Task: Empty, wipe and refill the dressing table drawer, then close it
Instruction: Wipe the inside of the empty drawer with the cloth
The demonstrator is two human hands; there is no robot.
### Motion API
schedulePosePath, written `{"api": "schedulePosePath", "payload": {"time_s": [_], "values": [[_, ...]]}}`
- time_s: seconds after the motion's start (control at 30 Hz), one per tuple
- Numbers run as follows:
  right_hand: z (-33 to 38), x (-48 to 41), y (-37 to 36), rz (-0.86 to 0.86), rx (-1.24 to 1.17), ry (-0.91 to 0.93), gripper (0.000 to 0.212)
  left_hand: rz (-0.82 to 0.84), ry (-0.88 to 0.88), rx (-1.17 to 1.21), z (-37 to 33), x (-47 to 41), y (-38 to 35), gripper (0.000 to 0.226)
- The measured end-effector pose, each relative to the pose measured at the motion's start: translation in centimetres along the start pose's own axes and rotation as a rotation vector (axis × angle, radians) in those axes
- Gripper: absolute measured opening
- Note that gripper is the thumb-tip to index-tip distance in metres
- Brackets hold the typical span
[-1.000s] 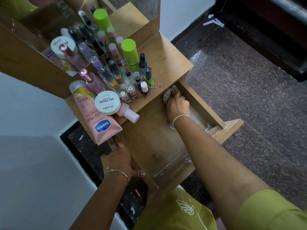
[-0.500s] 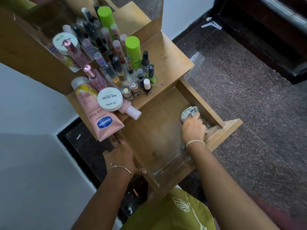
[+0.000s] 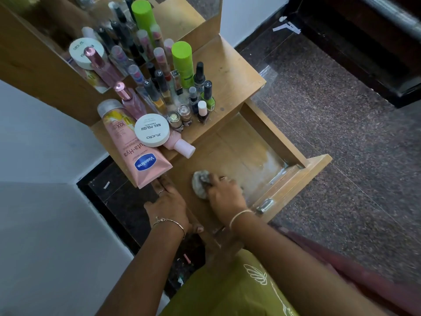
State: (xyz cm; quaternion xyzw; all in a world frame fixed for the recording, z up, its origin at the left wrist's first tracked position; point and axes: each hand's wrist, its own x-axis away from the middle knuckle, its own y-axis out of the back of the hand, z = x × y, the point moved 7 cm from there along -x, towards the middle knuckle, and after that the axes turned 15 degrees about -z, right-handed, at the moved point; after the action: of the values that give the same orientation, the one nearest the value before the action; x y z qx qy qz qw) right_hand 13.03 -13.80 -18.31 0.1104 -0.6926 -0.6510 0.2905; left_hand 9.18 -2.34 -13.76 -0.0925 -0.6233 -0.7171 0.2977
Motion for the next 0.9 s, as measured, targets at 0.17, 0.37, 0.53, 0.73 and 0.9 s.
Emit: {"api": "schedulePosePath", "payload": {"time_s": [0.17, 0.37, 0.53, 0.73, 0.9], "values": [[-11.3, -0.7, 1.5, -0.047, 0.116, -0.318, 0.037, -0.013, -0.006, 0.032, 0.3, 0.2, 0.0, 0.154], [-8.6, -1.1, 0.9, -0.092, 0.055, -0.343, 0.03, -0.032, -0.015, 0.054, 0.3, 0.3, -0.1, 0.153], [1.1, -0.7, 0.2, -0.005, -0.165, -0.082, 0.031, -0.027, -0.014, 0.075, 0.3, 0.2, 0.0, 0.152], [1.8, 0.9, 0.3, 0.136, -0.084, 0.381, 0.033, -0.009, -0.012, 0.129, 0.2, 0.6, 0.1, 0.154], [-1.0, 3.4, -0.9, 0.231, 0.067, 0.633, 0.036, -0.005, -0.034, 0.114, 0.1, 0.5, 0.3, 0.159]]}}
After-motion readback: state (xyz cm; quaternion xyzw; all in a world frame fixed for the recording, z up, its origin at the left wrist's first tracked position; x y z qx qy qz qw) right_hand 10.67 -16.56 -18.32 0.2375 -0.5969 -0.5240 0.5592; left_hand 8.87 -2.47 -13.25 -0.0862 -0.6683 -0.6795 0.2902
